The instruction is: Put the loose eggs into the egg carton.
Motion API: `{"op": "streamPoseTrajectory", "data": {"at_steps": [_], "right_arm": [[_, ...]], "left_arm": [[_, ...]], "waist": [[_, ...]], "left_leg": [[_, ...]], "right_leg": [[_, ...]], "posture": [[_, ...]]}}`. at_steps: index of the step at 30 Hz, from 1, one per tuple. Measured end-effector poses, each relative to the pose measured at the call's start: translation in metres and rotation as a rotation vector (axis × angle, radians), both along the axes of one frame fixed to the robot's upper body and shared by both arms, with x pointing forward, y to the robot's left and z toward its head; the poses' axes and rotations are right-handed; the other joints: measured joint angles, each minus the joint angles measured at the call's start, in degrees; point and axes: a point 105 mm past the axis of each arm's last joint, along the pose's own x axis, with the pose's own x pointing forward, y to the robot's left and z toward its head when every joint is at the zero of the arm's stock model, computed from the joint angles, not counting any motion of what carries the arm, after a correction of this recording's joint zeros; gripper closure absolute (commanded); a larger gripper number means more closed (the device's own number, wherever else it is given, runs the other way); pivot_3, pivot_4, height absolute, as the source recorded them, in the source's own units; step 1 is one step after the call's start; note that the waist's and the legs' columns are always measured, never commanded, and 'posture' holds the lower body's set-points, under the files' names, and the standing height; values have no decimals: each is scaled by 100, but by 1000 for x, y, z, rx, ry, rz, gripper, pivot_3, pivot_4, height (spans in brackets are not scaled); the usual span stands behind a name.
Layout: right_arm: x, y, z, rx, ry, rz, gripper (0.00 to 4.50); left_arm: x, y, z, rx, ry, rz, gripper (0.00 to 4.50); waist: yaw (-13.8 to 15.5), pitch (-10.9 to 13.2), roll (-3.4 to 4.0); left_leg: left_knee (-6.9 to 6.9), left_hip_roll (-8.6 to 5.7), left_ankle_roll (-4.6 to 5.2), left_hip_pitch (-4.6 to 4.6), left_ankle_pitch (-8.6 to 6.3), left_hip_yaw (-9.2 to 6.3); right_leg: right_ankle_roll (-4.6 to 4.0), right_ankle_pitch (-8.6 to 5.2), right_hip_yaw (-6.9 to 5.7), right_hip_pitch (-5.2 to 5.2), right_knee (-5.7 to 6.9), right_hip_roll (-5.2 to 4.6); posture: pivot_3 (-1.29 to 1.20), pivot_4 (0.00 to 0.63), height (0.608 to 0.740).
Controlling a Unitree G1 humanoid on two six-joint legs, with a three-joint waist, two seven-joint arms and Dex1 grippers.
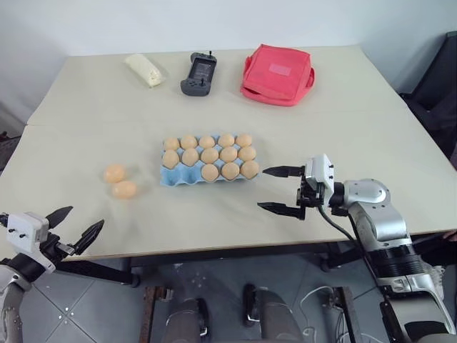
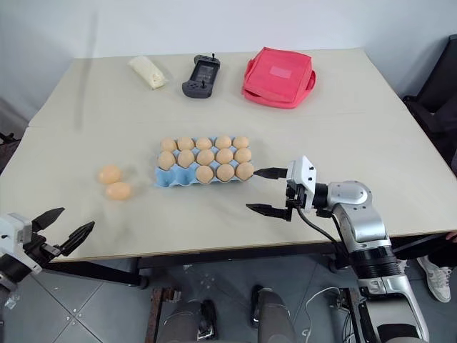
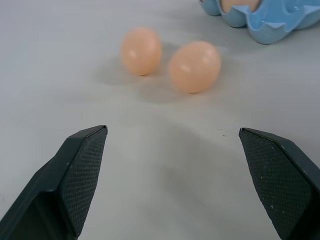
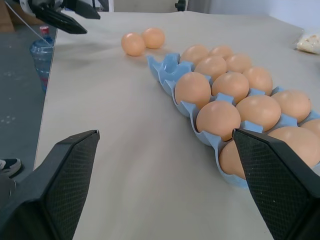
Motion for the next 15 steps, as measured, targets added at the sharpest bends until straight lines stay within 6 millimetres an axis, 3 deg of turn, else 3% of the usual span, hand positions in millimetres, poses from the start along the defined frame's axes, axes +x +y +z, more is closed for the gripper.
{"op": "streamPoseTrajectory", "data": {"at_steps": [4,9,15], "right_arm": [[-2,1,1,1,-8,8,41],[-7,5,2,-14,-9,30,41],[-14,7,-2,-21,12,38,41]], "left_arm": [[14,-15,-1,-15,-17,-43,0],[52,-42,8,-27,-65,-116,0],[80,-61,-7,-23,-29,-146,0]], "waist": [[52,-1,-1],[84,-4,-5],[44,-11,-18]], "left_leg": [[-1,0,-1,0,0,1],[9,-2,0,-1,1,0],[7,-1,-3,0,-1,4]], "right_leg": [[-1,0,-2,-1,1,1],[3,2,-4,2,10,-2],[3,2,-12,-2,17,4]], "posture": [[0,150,740],[0,150,740],[0,150,740]]}}
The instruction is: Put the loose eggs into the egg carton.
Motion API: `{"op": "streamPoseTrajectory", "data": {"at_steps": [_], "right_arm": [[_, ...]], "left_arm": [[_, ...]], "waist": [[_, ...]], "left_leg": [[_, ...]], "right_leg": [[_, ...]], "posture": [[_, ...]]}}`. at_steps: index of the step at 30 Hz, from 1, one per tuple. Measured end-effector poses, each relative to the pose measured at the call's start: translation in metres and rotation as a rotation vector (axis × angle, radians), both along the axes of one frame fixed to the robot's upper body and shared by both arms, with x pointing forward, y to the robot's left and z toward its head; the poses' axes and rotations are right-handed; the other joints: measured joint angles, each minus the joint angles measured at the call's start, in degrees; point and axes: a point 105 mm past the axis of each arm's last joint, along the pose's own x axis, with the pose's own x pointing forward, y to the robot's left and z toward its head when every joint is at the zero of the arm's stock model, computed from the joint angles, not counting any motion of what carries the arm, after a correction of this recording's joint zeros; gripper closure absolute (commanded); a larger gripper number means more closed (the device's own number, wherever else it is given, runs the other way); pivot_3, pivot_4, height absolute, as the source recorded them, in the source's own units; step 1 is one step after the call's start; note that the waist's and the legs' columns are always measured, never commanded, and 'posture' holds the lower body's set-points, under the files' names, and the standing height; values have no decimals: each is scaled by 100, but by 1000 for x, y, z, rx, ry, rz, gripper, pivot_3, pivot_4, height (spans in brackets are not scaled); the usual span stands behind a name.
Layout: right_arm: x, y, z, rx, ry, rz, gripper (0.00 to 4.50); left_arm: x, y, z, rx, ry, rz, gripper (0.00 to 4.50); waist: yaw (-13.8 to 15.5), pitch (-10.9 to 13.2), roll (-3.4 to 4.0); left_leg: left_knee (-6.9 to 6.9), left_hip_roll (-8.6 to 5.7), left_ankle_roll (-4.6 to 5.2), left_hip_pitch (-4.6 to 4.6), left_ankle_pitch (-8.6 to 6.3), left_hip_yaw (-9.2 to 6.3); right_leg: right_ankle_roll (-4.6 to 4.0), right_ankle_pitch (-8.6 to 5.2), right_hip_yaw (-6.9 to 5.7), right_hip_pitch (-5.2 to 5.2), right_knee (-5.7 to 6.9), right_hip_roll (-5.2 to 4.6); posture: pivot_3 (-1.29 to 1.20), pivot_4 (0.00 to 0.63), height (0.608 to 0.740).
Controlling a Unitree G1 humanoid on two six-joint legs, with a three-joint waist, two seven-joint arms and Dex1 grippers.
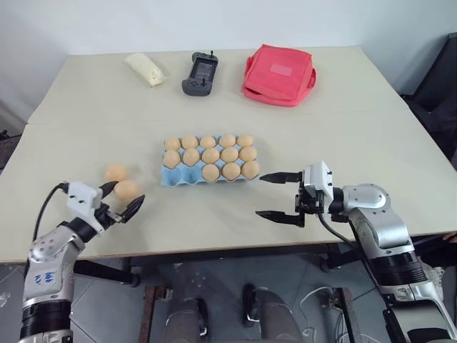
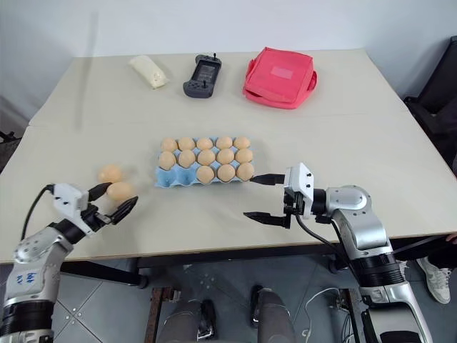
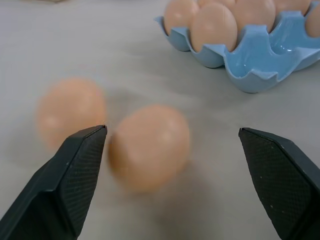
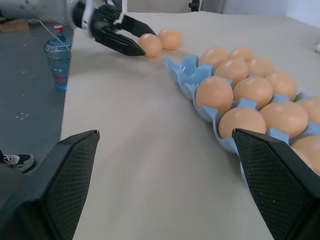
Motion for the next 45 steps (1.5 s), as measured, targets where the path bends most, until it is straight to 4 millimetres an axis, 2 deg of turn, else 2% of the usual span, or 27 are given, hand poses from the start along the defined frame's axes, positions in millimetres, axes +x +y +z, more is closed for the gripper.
{"op": "streamPoseTrajectory", "data": {"at_steps": [3,4,7,11,12,16,19,23,25,27,30,33,37,43,45], "right_arm": [[-3,3,2,4,-5,4,41],[-3,4,3,7,-7,2,10],[-4,7,0,24,7,-12,0],[-6,8,-3,39,20,-31,0],[-6,8,-4,39,22,-33,0],[-8,6,-10,35,46,-56,0],[-10,1,-13,18,51,-75,0],[-13,-9,-19,1,70,-119,0],[-13,-13,-20,2,69,-146,0],[-13,-22,-21,-1,68,-189,0],[-12,-32,-22,8,70,-244,0],[-12,-33,-23,11,69,-261,0],[-14,-31,-19,15,48,-263,0],[-13,-31,-18,21,35,-272,0],[-13,-31,-18,21,34,-272,0]], "left_arm": [[12,-4,-6,-4,6,7,0],[17,-6,-5,-14,-8,14,188],[25,-14,-5,-32,-34,5,910],[26,-27,-5,-42,-48,-41,2201],[25,-30,-5,-45,-49,-53,2317],[22,-49,3,-71,-65,-135,2317],[25,-72,25,-56,-122,-223,2317],[35,-127,65,-15,-209,-423,2317],[38,-149,74,-13,-226,-492,2317],[43,-163,72,-18,-210,-535,2317],[51,-166,60,-21,-158,-531,2317],[57,-162,51,-28,-126,-507,2317],[62,-158,49,-45,-133,-471,2317],[63,-149,54,-45,-152,-447,466],[64,-147,55,-45,-156,-432,74]], "waist": [[24,0,0],[28,-1,-1],[33,-5,-7],[34,-5,-8],[35,-5,-8],[41,-5,-9],[53,-6,-10],[152,-7,-11],[165,-7,-11],[155,-8,-12],[128,-8,-13],[122,-7,-13],[150,-7,-14],[168,-7,-14],[165,-7,-14]], "left_leg": [[8,1,-2,1,2,-3],[13,1,-1,1,2,-5],[25,0,0,1,2,-8],[32,-3,3,1,3,-9],[32,-3,3,1,3,-11],[35,-2,3,-6,3,-17],[38,-3,3,-8,3,-18],[44,-6,5,-6,5,-17],[44,-7,6,-5,5,-15],[44,-4,7,-4,5,-13],[44,2,29,-4,20,-14],[44,4,26,-4,22,-19],[47,-1,25,-7,22,-20],[47,-3,30,-8,24,-21],[47,-3,32,-8,25,-21]], "right_leg": [[-3,-2,-24,0,11,-1],[-4,-2,-30,1,14,-2],[-3,-2,-35,8,21,-9],[0,0,-35,10,26,-12],[0,0,-35,10,27,-12],[-1,0,-34,9,27,-11],[-1,0,-34,10,27,-10],[1,0,-38,15,26,-5],[3,1,-38,17,24,-2],[3,1,-39,16,24,3],[-2,-2,-43,12,30,11],[-5,-4,-46,11,33,11],[-4,-4,-46,13,31,4],[-3,-3,-46,13,30,2],[-3,-3,-46,13,31,2]], "posture": [[0,150,740],[0,150,740],[0,150,740],[0,150,740],[0,150,740],[0,150,740],[0,150,740],[0,150,740],[0,150,740],[0,150,740],[0,150,740],[0,150,740],[0,150,740],[0,150,740],[0,150,740]]}}
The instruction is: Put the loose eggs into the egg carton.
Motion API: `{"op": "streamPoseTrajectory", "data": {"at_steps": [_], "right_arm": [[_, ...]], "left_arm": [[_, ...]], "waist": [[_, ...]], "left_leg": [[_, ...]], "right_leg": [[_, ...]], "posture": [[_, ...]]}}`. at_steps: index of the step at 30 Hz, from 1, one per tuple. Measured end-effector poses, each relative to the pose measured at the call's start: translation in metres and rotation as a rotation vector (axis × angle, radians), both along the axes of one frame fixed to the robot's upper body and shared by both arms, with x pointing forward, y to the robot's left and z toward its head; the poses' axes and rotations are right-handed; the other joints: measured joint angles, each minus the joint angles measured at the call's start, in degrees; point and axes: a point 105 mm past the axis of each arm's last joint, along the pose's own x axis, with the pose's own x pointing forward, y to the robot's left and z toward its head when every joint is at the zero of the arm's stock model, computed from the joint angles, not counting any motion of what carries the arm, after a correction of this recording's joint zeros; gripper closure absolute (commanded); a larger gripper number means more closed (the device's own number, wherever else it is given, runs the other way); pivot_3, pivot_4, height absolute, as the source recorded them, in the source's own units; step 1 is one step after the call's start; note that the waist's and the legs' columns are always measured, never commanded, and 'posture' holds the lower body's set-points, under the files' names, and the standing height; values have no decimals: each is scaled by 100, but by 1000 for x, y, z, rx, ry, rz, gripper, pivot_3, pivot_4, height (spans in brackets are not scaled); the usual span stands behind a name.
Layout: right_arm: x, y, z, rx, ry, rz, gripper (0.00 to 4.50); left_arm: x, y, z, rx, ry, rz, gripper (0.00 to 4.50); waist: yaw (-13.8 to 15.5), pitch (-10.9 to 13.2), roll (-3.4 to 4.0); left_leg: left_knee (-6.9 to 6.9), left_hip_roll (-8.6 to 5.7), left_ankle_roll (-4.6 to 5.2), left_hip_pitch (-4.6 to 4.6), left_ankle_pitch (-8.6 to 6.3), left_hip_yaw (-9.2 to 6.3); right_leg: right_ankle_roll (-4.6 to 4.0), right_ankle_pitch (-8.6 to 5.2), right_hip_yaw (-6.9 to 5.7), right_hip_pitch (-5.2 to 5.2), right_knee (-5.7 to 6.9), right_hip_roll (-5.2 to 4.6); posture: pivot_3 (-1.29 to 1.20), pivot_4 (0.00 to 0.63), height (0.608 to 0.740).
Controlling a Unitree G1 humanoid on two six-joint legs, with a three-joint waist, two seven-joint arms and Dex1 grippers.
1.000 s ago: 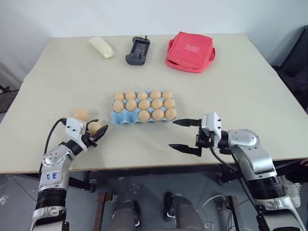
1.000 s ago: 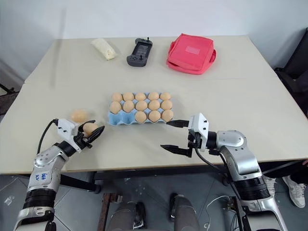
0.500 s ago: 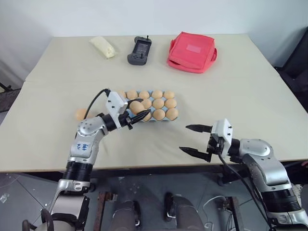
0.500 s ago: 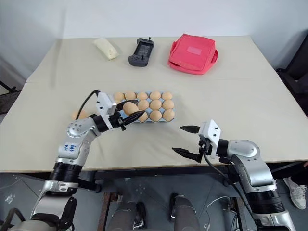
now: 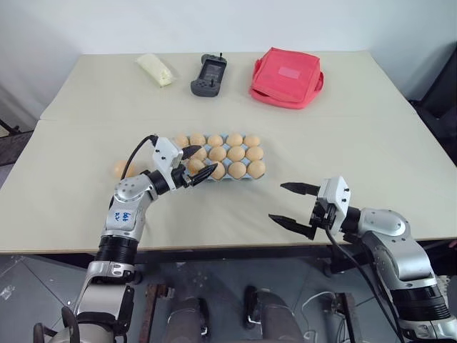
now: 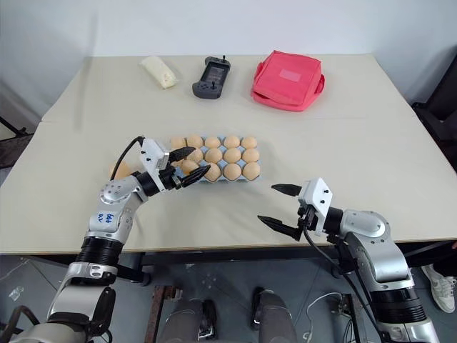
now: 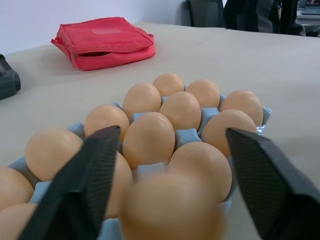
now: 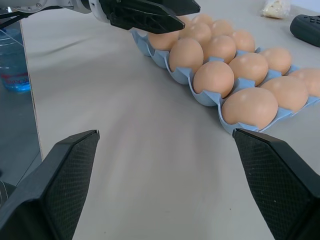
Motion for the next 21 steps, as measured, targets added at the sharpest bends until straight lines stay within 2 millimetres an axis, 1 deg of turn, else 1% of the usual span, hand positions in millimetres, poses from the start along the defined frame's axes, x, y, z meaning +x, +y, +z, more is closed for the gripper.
{"op": "streamPoseTrajectory", "data": {"at_steps": [4,9,10,11,12,14,16,19,21], "right_arm": [[0,2,1,2,-6,7,0],[2,9,9,13,-27,49,0],[2,12,13,19,-36,66,0],[2,14,15,23,-42,80,0],[1,14,16,25,-42,85,0],[1,19,18,27,-48,113,0],[0,22,20,35,-49,132,0],[-1,30,23,57,-61,165,0],[-3,32,24,59,-73,181,0]], "left_arm": [[-1,7,3,-5,-15,16,74],[-26,38,-3,57,-15,13,74],[-33,50,-6,71,-12,35,74],[-41,66,-10,84,-3,74,74],[-45,76,-12,91,5,100,74],[-62,106,-20,108,33,183,74],[-78,128,-26,107,61,260,74],[-100,154,-36,93,96,374,74],[-110,167,-40,70,105,453,74]], "waist": [[-14,0,0],[-89,0,0],[-121,0,0],[-157,0,0],[-157,0,0],[-173,0,0],[-149,0,0],[-125,-1,-1],[-84,-1,-1]], "left_leg": [[0,2,0,1,0,0],[-1,7,-3,2,-2,-1],[-1,8,-4,3,-2,-1],[-2,10,-6,4,-3,-1],[-2,10,-13,4,-8,-2],[-4,12,-34,4,-19,-2],[-5,13,-35,4,-21,-7],[-6,12,-36,1,-22,-14],[-7,11,-35,-4,-22,-16]], "right_leg": [[0,0,0,0,1,1],[-5,-3,1,-2,8,2],[-6,-3,2,-2,9,1],[-7,-4,7,-3,9,1],[-7,-4,9,-2,8,0],[-11,-6,13,-4,8,0],[-14,-9,21,-4,6,-2],[-15,-9,25,-1,-3,-7],[-15,-9,24,0,-16,-9]], "posture": [[0,150,740],[0,150,740],[0,150,740],[0,150,740],[0,150,740],[0,150,740],[0,150,740],[0,150,740],[0,150,740]]}}
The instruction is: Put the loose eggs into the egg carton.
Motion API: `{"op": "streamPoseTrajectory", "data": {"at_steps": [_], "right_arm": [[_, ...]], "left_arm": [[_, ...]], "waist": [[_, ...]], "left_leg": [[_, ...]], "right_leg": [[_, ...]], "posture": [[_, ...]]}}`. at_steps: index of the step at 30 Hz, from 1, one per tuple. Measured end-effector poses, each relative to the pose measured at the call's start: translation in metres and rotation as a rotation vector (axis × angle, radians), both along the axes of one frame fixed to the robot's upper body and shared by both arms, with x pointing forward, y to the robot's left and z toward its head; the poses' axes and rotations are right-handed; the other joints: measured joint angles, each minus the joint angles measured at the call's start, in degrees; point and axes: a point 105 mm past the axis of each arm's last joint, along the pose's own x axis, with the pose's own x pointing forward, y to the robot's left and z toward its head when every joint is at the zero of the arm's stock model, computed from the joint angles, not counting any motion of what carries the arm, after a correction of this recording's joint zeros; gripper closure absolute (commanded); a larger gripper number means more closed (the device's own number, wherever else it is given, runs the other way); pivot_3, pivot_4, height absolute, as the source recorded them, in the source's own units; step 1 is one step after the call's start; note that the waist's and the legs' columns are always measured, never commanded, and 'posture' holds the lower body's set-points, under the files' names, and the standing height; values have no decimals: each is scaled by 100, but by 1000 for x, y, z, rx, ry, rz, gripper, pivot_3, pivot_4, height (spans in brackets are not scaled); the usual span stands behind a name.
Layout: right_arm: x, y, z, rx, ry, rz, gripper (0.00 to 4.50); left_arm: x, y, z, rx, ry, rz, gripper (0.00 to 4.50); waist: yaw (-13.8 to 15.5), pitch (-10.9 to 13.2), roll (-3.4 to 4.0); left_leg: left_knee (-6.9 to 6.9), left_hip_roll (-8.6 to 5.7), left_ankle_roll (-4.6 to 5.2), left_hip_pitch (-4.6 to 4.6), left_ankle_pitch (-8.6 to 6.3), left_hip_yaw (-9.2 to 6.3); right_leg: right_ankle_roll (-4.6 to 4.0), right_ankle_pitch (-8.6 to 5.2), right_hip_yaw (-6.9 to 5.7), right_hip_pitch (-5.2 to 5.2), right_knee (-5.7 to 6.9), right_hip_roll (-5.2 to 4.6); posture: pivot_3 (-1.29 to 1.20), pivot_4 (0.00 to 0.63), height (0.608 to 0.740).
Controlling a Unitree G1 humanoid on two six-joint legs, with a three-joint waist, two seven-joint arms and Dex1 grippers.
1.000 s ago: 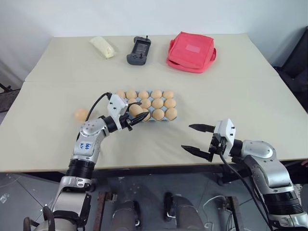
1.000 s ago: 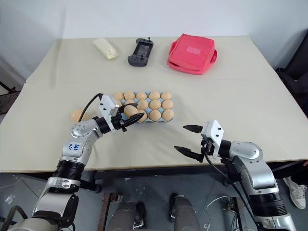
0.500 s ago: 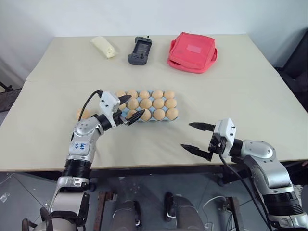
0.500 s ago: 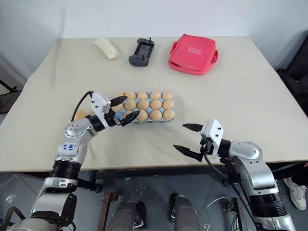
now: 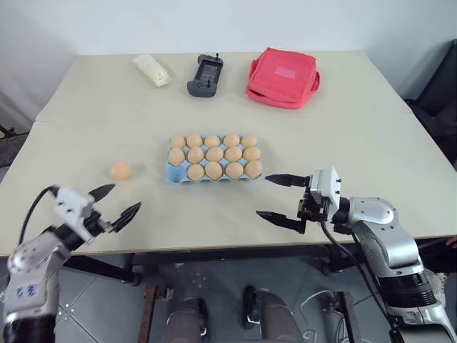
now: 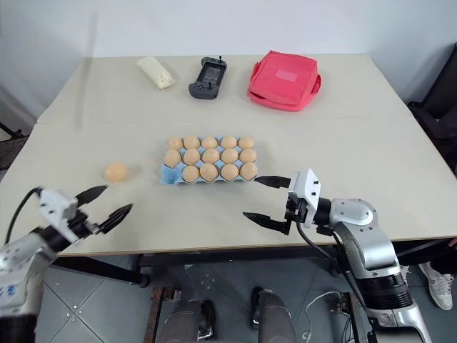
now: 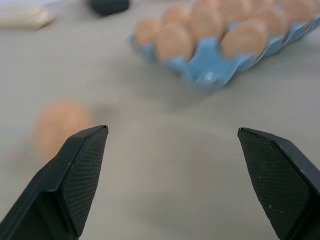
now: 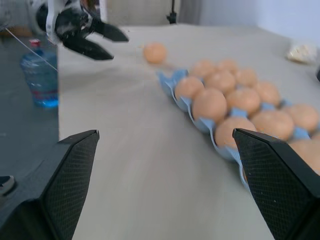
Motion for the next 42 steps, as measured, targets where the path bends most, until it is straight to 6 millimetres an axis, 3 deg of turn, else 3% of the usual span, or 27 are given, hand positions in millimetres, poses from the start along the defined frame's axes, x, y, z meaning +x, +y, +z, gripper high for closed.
{"op": "streamPoseTrajectory", "data": {"at_steps": [6,13,22,27,31,34,39,42], "right_arm": [[-1,2,2,3,-14,18,0],[-1,2,1,-1,-11,23,0],[-1,3,0,-12,-1,28,0],[-5,7,-5,-26,16,49,0],[-5,8,-6,-27,29,44,0],[-6,9,-4,-27,20,45,0],[-6,9,-3,-30,23,40,0],[-6,9,-3,-28,23,30,0]], "left_arm": [[-15,43,-4,-94,-48,303,74],[-6,44,-9,-154,-39,348,74],[60,12,26,-161,-112,192,74],[100,4,26,-174,-71,184,74],[117,-3,18,-171,-20,162,74],[123,-11,7,-162,38,126,644],[123,-9,1,-144,61,131,2097],[114,-9,6,-161,46,91,2097]], "waist": [[44,-2,-4],[92,-4,-7],[90,-12,-19],[75,-13,-23],[64,-14,-23],[62,-14,-23],[61,-13,-24],[44,-13,-24]], "left_leg": [[-17,1,1,0,0,3],[-31,-1,0,0,-1,5],[-27,-3,0,3,1,9],[-23,-4,2,5,2,17],[-18,-5,2,7,2,20],[-15,-5,1,8,2,20],[-14,-3,1,8,2,18],[-13,-3,1,7,2,18]], "right_leg": [[2,1,3,3,-27,4],[2,1,-3,0,-31,6],[4,3,-17,2,-19,7],[7,4,-39,-4,-3,12],[7,4,-39,-4,3,11],[7,4,-38,-4,7,11],[6,4,-38,-5,11,10],[6,4,-35,-5,12,8]], "posture": [[0,150,740],[0,150,740],[0,150,740],[0,150,740],[0,150,740],[0,150,740],[0,150,740],[0,150,740]]}}
